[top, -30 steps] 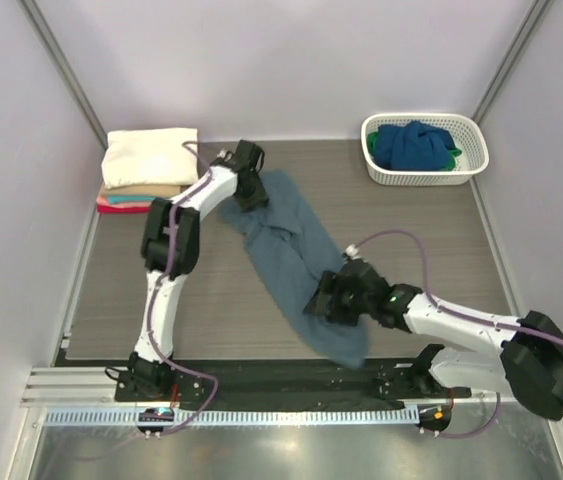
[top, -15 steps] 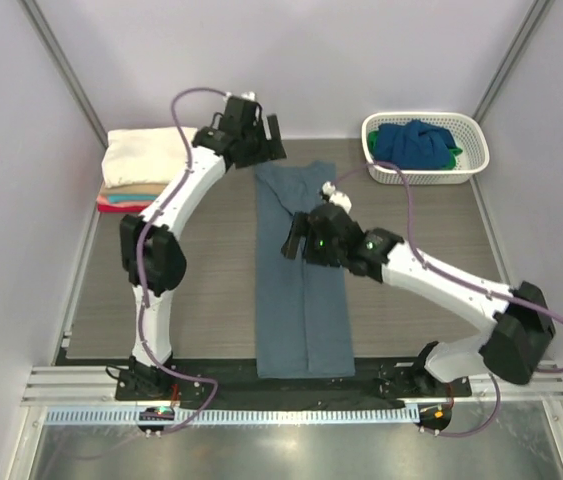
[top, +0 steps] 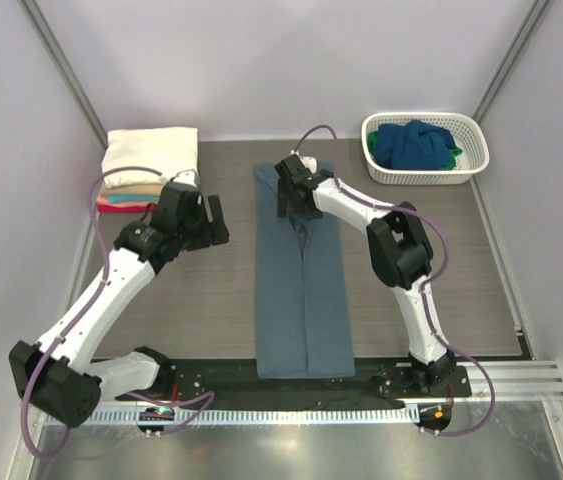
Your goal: Fold and stack the t-shirts
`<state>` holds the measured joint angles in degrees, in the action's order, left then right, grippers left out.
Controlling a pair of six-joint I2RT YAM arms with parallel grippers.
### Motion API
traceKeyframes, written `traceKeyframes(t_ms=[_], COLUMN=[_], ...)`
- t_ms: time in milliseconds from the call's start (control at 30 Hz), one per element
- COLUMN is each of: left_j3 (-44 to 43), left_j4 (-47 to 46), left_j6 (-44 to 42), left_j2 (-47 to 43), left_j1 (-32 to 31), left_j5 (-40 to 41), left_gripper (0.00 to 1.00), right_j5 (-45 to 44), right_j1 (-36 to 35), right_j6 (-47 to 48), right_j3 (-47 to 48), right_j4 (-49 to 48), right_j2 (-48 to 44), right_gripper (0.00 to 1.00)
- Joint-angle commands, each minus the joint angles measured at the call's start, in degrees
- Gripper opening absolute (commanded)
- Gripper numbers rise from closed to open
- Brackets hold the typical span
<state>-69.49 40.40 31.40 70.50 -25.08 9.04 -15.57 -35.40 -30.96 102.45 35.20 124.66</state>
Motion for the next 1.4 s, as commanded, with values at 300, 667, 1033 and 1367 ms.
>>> traceKeyframes(t_ms=[300,667,1033,1367], left_j3=[18.7,23.1,24.7,33.4], left_j4=[1.1,1.9,2.0,-2.4], left_j6=[6.0,7.3,9.5,22.2], left_j2=[-22.8,-25.8,-23.5,-23.7], left_j1=[-0.6,-0.8,-3.9,-14.4], left_j5=[-5.9,-8.7,-8.7,-5.3], left_gripper=[0.76,0.75,0.75,0.73], right_j5=[-0.5,6.4,18.7,15.9], right_j1=[5.0,11.0,11.7,12.3], right_j6=[0.2,-4.5,-0.6,0.3], right_j3=[27.1,43.1,36.6,-19.0], right_j4=[5.7,-3.2,-8.4,-7.0], right_j2=[23.1,33.3,13.7,-32.0], right_gripper=[0.71,0.77,0.89,0.91])
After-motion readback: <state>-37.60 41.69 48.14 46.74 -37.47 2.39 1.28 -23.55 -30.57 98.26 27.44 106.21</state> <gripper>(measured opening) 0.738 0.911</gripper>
